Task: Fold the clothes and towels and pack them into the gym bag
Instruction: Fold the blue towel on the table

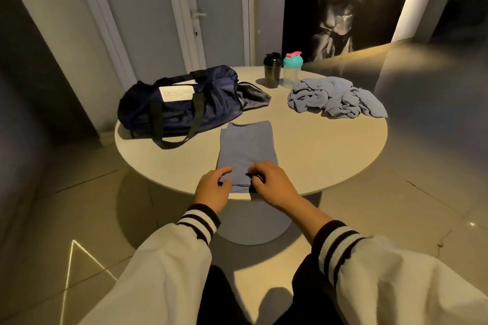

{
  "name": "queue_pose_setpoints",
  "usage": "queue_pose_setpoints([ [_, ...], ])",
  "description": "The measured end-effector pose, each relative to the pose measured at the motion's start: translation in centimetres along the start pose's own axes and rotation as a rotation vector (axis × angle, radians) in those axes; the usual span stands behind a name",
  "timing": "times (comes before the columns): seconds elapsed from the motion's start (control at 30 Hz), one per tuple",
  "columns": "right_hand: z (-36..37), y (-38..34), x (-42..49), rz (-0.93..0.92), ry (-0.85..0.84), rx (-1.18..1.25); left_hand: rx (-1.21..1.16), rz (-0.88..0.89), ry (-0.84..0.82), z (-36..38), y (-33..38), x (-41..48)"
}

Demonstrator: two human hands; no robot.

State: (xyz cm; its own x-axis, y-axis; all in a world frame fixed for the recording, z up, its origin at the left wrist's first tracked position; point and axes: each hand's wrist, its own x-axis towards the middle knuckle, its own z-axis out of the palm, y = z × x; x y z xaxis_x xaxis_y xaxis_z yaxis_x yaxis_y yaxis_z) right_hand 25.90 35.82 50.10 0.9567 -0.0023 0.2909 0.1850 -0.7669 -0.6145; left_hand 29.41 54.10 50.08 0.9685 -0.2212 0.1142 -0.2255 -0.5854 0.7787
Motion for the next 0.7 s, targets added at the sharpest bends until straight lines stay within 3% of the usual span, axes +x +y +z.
queue_pose_setpoints([
  [0.33,0.4,1.3,-1.9,-0.074,0.070,0.043,0.021,0.131,0.006,0.1,-1.2,-1.6],
  [0.5,0.5,1.4,-2.2,-0.068,0.023,0.054,0.070,0.202,0.033,0.5,-1.7,-2.0],
  [0.7,0.2,0.7,-2.0,-0.016,0.040,0.063,-0.017,0.167,0.042,0.6,-1.4,-2.1],
])
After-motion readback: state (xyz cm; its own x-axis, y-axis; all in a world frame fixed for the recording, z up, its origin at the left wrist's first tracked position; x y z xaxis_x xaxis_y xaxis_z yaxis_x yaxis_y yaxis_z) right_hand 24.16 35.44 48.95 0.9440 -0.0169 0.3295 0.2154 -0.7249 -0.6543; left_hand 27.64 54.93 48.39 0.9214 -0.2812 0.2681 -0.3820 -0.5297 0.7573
